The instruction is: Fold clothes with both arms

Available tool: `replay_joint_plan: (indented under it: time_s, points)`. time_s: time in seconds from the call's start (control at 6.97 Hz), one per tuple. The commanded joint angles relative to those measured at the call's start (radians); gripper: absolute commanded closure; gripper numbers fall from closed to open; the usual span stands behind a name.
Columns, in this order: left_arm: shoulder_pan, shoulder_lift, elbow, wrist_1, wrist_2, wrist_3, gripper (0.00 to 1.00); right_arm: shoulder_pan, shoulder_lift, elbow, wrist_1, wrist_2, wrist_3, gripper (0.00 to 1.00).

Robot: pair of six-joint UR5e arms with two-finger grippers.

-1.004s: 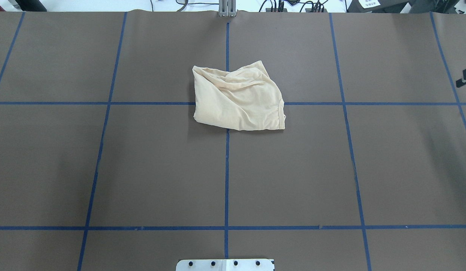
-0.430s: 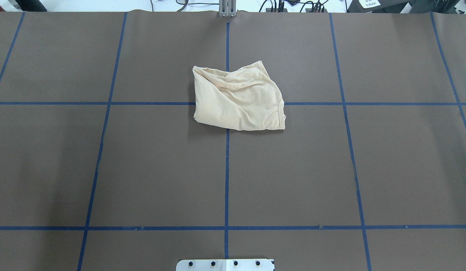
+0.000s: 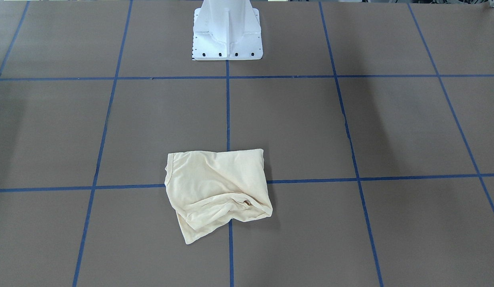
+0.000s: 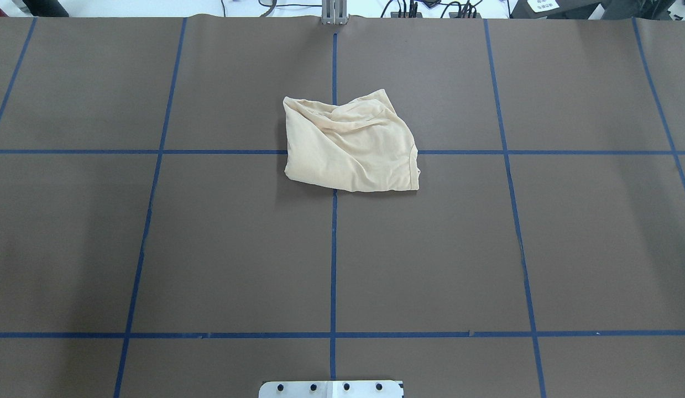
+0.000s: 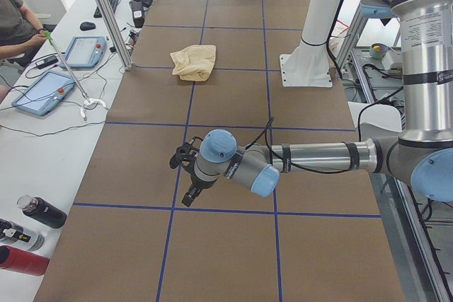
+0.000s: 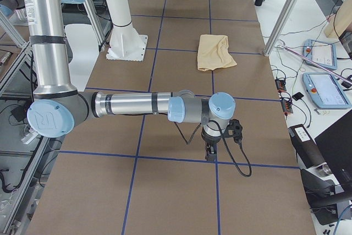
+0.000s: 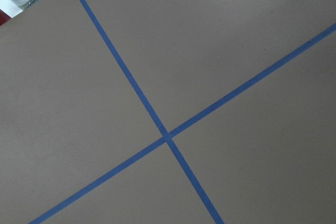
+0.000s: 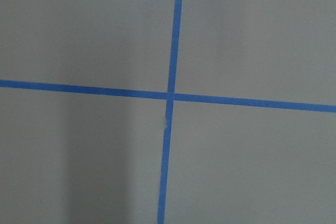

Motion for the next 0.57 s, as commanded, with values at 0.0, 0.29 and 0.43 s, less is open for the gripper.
replay_joint_plan:
  time_s: [0.0,0.29,0.43]
  points:
    - [-0.007,-0.015,-0.016,0.077,-0.009,-0.021,0.00,-0.004,-0.036,0.066,-0.027,0.034,0.096,0.00]
    - [-0.010,0.008,-0.051,0.071,-0.030,-0.110,0.00,-0.013,-0.037,0.079,-0.026,0.095,0.103,0.00]
    - [-0.010,0.034,-0.062,0.060,-0.026,-0.110,0.00,-0.013,-0.036,0.082,-0.027,0.104,0.103,0.00]
